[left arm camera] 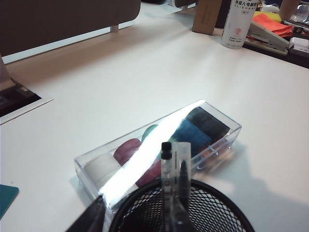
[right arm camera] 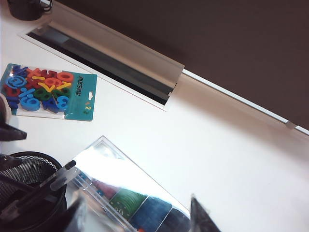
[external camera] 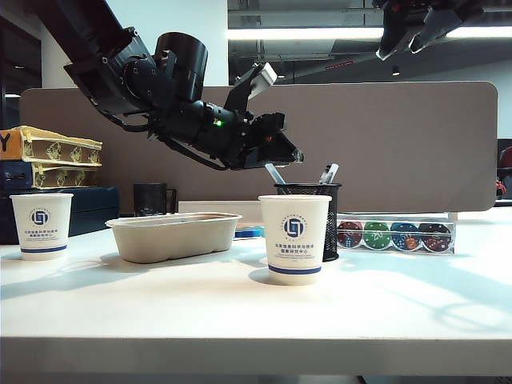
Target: Pick up one pen and put it in the pen container.
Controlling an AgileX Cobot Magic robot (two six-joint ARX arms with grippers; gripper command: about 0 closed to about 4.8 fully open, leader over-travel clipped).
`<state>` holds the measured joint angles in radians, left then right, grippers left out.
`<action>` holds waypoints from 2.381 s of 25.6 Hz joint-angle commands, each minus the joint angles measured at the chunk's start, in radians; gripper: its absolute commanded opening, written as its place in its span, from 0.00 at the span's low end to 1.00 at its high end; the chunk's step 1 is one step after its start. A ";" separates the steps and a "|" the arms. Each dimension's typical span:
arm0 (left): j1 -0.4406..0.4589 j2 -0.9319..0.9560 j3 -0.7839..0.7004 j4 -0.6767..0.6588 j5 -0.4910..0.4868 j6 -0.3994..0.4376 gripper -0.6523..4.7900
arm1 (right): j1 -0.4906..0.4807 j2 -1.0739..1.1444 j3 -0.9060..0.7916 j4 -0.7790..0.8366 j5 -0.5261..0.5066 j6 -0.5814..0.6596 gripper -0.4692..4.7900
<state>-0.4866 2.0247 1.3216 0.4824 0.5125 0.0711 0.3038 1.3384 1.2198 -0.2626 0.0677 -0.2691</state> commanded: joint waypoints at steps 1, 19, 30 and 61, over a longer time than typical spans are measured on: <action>-0.003 -0.011 0.006 0.044 0.007 -0.001 0.41 | 0.001 -0.005 0.006 0.010 0.000 0.007 0.60; -0.002 -0.109 0.122 -0.142 0.026 0.027 0.41 | 0.001 -0.006 0.006 0.003 -0.003 0.007 0.60; 0.006 -0.250 0.121 -0.407 0.021 0.184 0.41 | 0.001 -0.058 0.006 -0.056 -0.019 -0.021 0.57; 0.007 -0.673 -0.138 -0.600 -0.161 0.250 0.40 | -0.013 -0.295 -0.016 -0.152 -0.018 0.060 0.57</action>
<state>-0.4789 1.3708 1.1923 -0.1322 0.3626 0.3218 0.2905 1.0580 1.2118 -0.4202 0.0521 -0.2161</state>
